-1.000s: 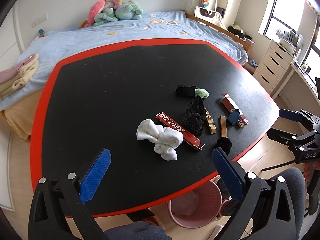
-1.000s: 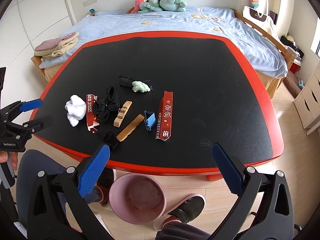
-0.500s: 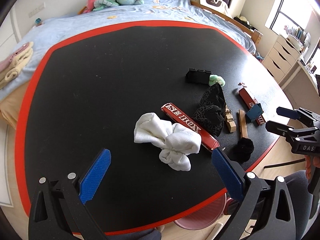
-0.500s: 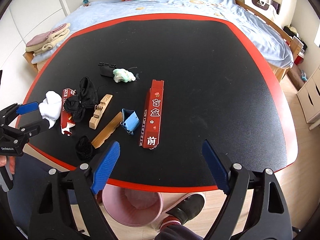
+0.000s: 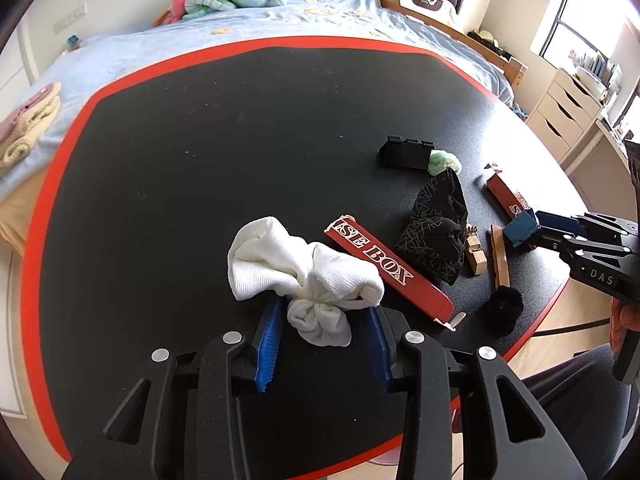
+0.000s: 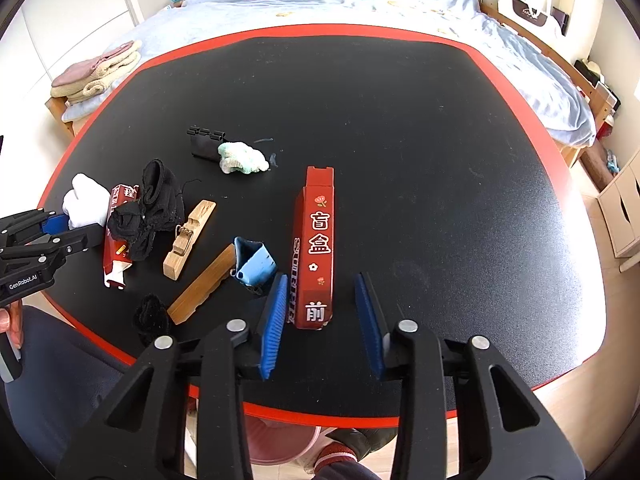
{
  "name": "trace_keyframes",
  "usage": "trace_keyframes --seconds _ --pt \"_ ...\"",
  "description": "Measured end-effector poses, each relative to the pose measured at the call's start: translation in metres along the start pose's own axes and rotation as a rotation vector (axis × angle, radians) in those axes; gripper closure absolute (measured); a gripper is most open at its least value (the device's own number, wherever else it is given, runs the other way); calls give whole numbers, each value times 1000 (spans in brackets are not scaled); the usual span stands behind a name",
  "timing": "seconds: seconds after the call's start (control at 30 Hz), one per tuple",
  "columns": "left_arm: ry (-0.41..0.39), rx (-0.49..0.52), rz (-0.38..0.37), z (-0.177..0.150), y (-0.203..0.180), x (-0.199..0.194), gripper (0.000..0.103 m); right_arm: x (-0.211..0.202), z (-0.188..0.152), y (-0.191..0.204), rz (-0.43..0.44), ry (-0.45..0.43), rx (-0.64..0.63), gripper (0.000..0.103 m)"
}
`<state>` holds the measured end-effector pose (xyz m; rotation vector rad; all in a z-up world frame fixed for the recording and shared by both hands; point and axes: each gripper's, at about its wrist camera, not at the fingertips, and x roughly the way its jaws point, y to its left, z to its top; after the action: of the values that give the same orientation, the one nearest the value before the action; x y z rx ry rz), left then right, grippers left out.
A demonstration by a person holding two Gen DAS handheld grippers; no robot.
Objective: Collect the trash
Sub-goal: 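Grasp the white cloth with the left tool while the right tool grasps the red box, then carry the white cloth and red box over the pink wastebasket and release both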
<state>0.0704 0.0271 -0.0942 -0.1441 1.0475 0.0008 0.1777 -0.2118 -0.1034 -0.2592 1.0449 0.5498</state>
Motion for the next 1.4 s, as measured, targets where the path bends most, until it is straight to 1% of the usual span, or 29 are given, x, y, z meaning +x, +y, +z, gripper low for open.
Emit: trace_keyframes --seconds 0.03,0.1,0.2,0.43,0.67,0.87,1.07,1.23,1.4 --pt "0 -2 -1 2 0 1 69 0 0 0 2 -1 0 82" --pt "-3 -2 -4 2 1 0 72 0 0 1 10 -5 -1 83" --pt "-6 -1 -4 2 2 -2 74 -1 0 1 13 -7 -3 89" --pt "-23 6 -7 3 0 -14 75 -17 0 3 17 -34 2 89" --pt "-58 40 -30 -3 -11 -45 75 -56 -11 7 33 -74 2 89" --pt "-84 81 -63 -18 -25 -73 75 -94 -36 19 54 -108 -8 89" --pt "-91 123 -88 -41 -43 -90 75 -121 -73 34 81 -110 -18 89" --pt "-83 150 -114 -61 -56 -96 75 -132 -104 45 97 -95 -28 89" --pt "-67 176 -139 -78 -69 -95 75 -134 -131 57 114 -67 -35 89"
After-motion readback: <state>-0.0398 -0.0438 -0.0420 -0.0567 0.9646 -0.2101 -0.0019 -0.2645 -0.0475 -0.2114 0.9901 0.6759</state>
